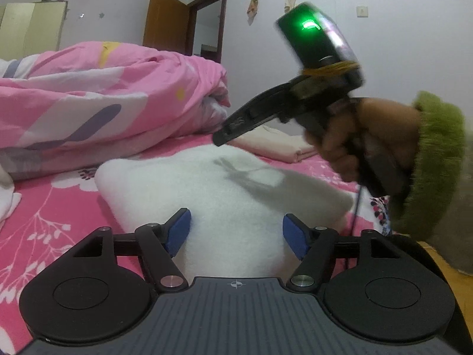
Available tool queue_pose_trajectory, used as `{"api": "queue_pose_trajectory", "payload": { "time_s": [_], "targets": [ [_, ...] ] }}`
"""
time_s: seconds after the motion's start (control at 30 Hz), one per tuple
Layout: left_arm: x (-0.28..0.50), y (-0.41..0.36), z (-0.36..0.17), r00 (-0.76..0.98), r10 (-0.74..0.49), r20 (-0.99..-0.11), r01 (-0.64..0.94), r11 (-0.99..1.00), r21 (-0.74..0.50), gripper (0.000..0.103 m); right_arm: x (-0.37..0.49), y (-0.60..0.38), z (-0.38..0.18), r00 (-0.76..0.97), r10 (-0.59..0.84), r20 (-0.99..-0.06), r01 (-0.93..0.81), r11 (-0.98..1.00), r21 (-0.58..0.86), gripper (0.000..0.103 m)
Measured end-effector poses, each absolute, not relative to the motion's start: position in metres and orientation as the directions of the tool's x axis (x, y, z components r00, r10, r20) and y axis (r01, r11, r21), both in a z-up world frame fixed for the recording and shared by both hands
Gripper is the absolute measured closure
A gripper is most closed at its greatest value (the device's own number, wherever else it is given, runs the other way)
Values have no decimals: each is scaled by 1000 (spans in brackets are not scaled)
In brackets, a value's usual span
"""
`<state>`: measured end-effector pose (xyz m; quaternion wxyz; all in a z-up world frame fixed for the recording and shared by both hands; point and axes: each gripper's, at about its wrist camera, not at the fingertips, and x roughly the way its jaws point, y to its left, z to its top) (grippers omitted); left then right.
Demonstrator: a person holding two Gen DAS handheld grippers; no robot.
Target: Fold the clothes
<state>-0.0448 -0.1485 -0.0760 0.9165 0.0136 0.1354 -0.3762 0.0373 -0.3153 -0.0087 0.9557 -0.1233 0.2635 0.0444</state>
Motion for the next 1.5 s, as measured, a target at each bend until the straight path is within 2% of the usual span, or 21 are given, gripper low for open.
{"api": "queue_pose_trajectory", "payload": {
  "time_s": [0.17, 0.23, 0.33, 0.4, 0.47, 0.57, 0.63, 0.7, 0.87, 0.9, 1.0, 1.13, 1.2, 1.27, 1.33, 1.43, 1.5],
  "targets": [
    [-51, -142, -72, 661, -718, -218, 716, 690, -104, 35, 66, -351, -67, 826, -52, -561, -83, 974, -212, 103],
    [-53, -143, -75, 649, -728, -221, 727, 679, -101, 35, 65, -349, -62, 823, -67, -563, -68, 974, -216, 103],
    [-60, -152, -82, 643, -730, -232, 742, 669, -46, 35, 64, -335, -60, 819, -109, -564, -79, 951, -300, 103],
    [-62, -155, -87, 621, -746, -241, 756, 651, -66, 35, 68, -331, -46, 799, -115, -590, -85, 950, -300, 103],
    [-63, -158, -91, 612, -752, -244, 760, 645, -81, 35, 63, -319, -21, 815, -49, -577, -120, 960, -251, 103],
    [-63, -161, -94, 603, -759, -244, 767, 636, -84, 35, 44, -285, 9, 836, 199, -511, -333, 925, -184, 101],
    [-61, -160, -94, 597, -765, -242, 771, 630, -90, 35, 37, -259, 6, 807, 281, -520, -445, 867, -223, 100],
    [-59, -159, -95, 587, -773, -241, 776, 622, -105, 35, 50, -253, -25, 786, 198, -586, -437, 847, -301, 100],
    [-58, -156, -98, 571, -787, -233, 785, 606, -125, 35, 68, -289, -53, 770, 183, -611, -368, 910, -190, 102],
    [-58, -155, -98, 569, -790, -230, 786, 604, -131, 35, 67, -288, -55, 775, 174, -608, -369, 905, -211, 101],
    [-60, -152, -101, 563, -796, -222, 787, 598, -151, 35, 69, -267, -40, 775, 152, -613, -398, 871, -287, 100],
    [-58, -154, -101, 560, -799, -221, 789, 595, -154, 35, 77, -251, -17, 785, 266, -560, -461, 855, -239, 99],
    [-57, -156, -101, 556, -800, -227, 789, 593, -157, 35, 94, -253, -45, 752, 234, -616, -466, 850, -245, 99],
    [-57, -155, -101, 553, -805, -214, 793, 588, -162, 35, 106, -268, -63, 726, 246, -642, -441, 883, -160, 100],
    [-56, -154, -100, 550, -807, -215, 792, 586, -174, 35, 109, -272, -58, 716, 252, -651, -435, 890, -134, 100],
    [-59, -153, -101, 546, -811, -209, 794, 581, -180, 35, 110, -259, -49, 713, 209, -669, -444, 874, -199, 99],
    [-61, -152, -102, 546, -811, -209, 794, 581, -181, 35, 115, -251, -34, 727, 232, -646, -452, 870, -197, 99]
  ]
}}
